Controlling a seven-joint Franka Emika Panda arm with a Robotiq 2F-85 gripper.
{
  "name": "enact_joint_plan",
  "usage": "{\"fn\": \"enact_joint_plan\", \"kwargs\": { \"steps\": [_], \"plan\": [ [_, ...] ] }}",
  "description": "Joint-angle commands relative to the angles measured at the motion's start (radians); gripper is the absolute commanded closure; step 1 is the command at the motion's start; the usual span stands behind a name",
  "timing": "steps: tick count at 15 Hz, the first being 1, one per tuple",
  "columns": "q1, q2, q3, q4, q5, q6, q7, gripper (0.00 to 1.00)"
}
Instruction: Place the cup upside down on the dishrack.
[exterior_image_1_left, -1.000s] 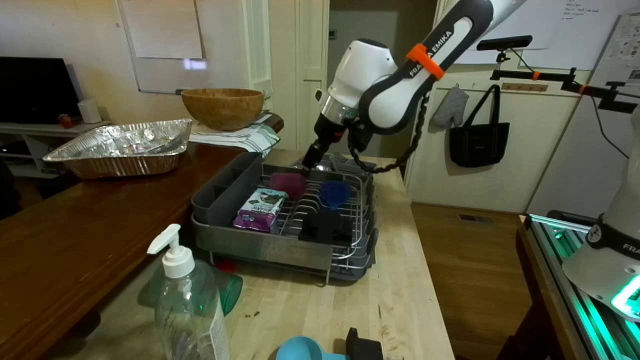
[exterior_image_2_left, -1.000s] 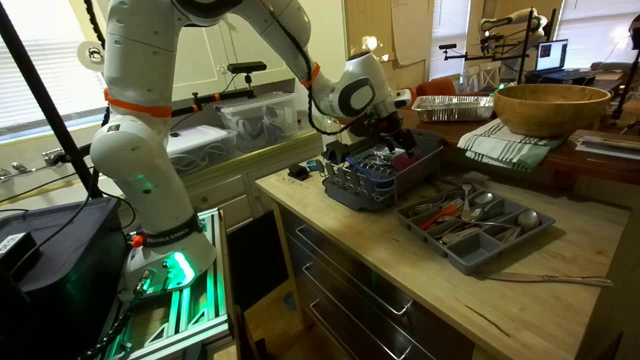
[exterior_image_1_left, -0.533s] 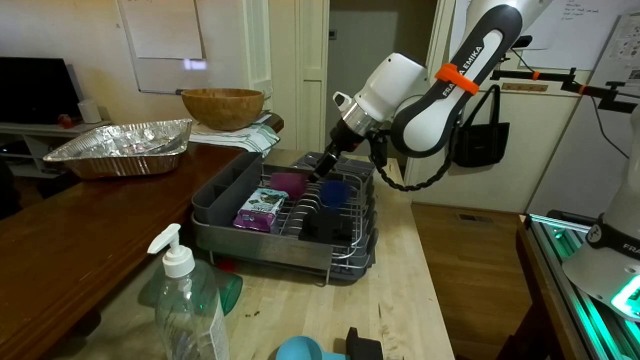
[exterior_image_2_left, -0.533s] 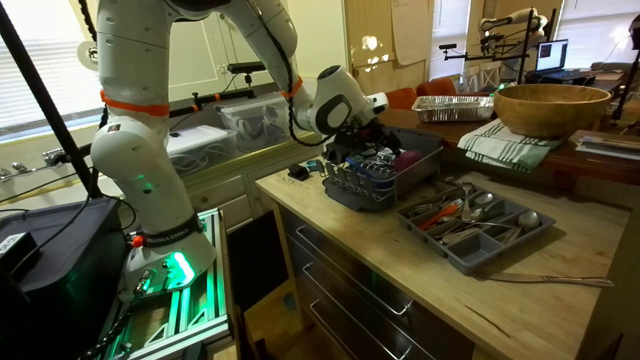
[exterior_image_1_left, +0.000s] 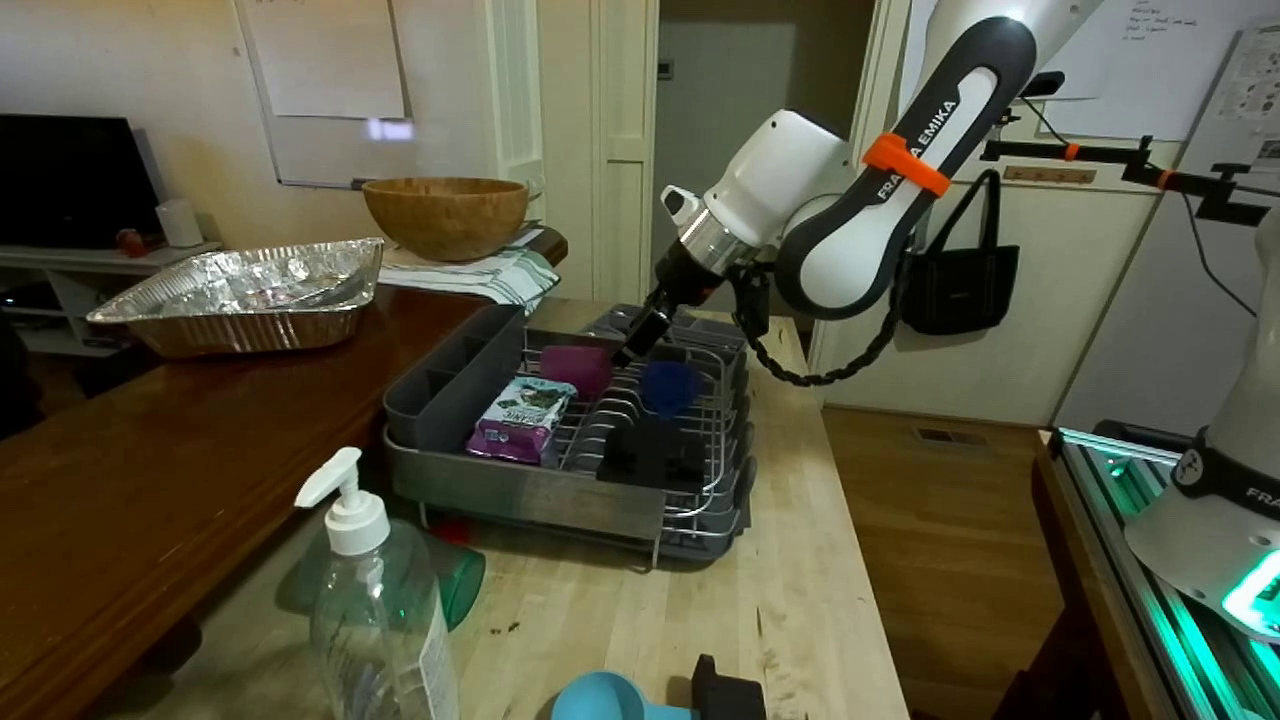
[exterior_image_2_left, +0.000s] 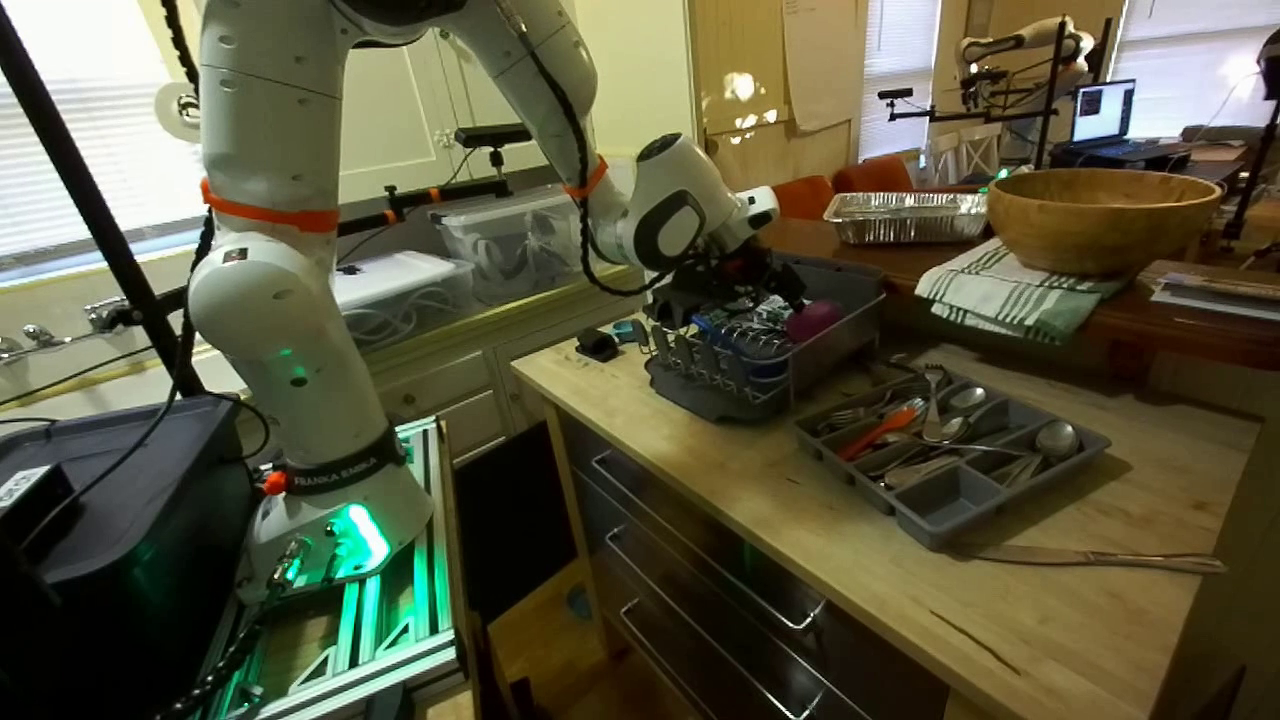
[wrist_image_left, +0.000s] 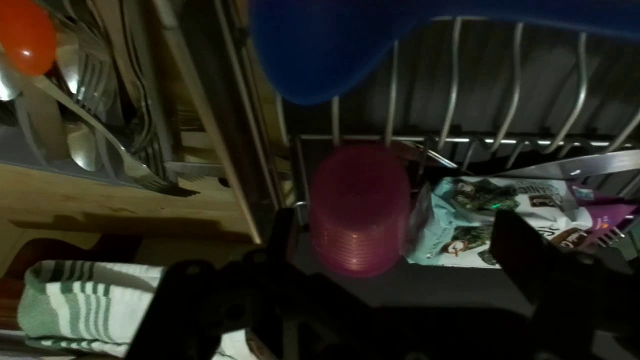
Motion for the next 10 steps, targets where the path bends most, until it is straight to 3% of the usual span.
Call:
{"fn": "enact_joint_plan", "kwargs": {
  "steps": [1,3,8,10],
  "plan": [
    [-0.041,0.075,0.074,0.075,0.000,0.006,-0.022,0.00],
    [-0.034,0.102,0.067,0.107,0.002,0.006,-0.025,0.00],
    [0.049,0.111,-0.057,0.125,0.015,0.050,0.002,0.00],
    [0.045,0.121,-0.056,0.138,0.006,0.030,-0.003,0.00]
  ]
}}
